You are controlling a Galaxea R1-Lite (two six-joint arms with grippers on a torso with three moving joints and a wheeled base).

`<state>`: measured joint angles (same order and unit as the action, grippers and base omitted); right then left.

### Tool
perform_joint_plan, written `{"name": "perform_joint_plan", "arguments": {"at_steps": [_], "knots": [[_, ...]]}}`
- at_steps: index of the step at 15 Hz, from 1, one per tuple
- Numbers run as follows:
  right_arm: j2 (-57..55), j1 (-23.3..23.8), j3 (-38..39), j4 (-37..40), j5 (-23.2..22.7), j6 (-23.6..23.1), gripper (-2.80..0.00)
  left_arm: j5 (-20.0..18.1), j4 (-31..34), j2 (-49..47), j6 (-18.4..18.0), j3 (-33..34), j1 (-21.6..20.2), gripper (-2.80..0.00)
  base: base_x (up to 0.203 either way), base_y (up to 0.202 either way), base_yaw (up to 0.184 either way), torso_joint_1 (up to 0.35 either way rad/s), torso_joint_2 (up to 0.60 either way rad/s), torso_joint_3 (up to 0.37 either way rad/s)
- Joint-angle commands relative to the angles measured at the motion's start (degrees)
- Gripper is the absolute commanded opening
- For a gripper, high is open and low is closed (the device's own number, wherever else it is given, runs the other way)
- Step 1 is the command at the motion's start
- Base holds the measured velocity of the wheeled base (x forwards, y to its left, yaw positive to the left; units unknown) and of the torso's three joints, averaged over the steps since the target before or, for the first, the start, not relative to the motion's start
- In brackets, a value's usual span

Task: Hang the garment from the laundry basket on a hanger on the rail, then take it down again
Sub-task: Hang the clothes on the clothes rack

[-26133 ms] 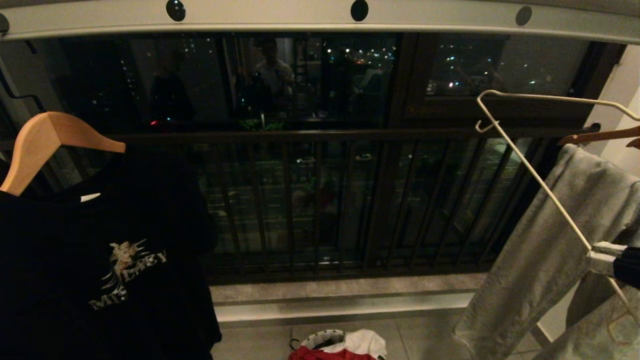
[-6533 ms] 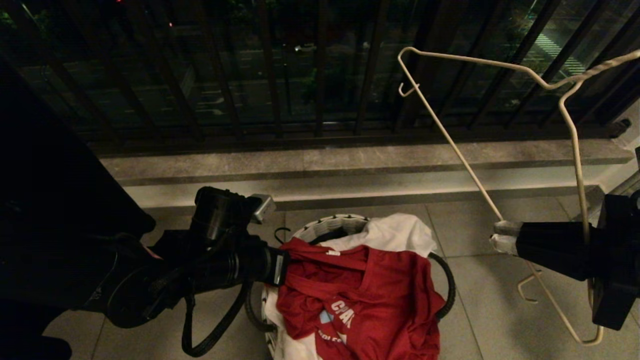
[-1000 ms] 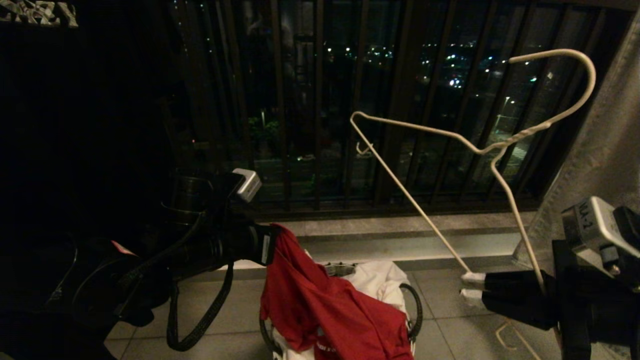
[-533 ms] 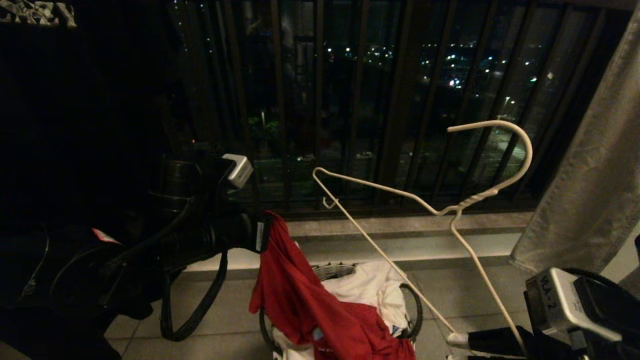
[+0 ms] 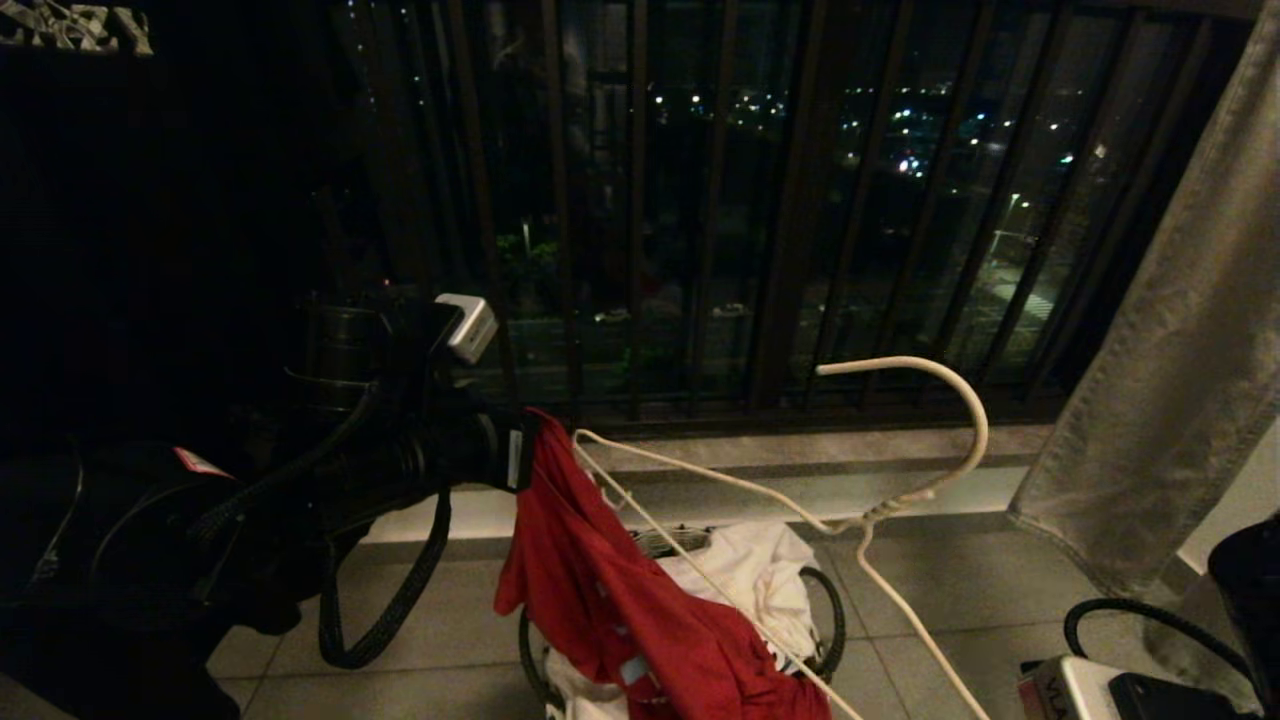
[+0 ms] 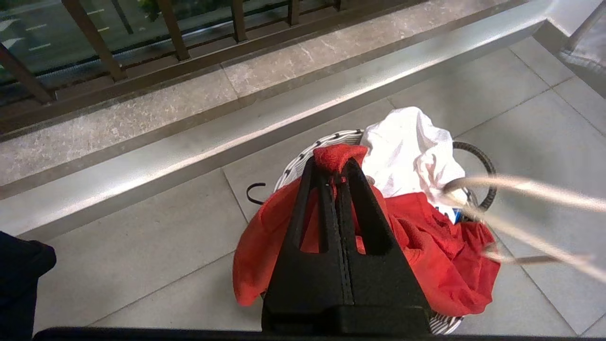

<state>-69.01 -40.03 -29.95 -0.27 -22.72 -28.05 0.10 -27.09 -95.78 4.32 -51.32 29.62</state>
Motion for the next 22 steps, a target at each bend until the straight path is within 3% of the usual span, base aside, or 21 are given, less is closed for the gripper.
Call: {"name": "perform_joint_plan", "arguments": {"at_steps": [1, 14, 19, 22], "knots": [[-1.79, -0.31, -0.09, -0.02, -0.15, -0.20, -2.80, -0.01, -0.16, 0.49, 0.00, -0.01, 0.00, -2.80, 0.000, 0.000, 0.000, 0.000, 0.00, 0.000], [-3.15, -2.86, -0.90, -0.08, -0.09, -0.95, -2.80, -0.45, 0.02, 3.95, -0.39, 1.95, 3.42, -2.80, 0.000, 0.000, 0.000, 0.000, 0.00, 0.000], [-2.98, -2.86, -0.90, -0.08, 1.63, -1.09, -2.80, -0.54, 0.15, 5.90, -5.88, 5.34, 3.42, -2.80, 0.000, 0.000, 0.000, 0.000, 0.00, 0.000], [-3.10, -3.06, -0.72, -0.05, 1.89, -1.57, -2.80, -1.13, 4.30, 7.53, -6.18, 4.49, 3.51, -2.80, 0.000, 0.000, 0.000, 0.000, 0.00, 0.000]]}}
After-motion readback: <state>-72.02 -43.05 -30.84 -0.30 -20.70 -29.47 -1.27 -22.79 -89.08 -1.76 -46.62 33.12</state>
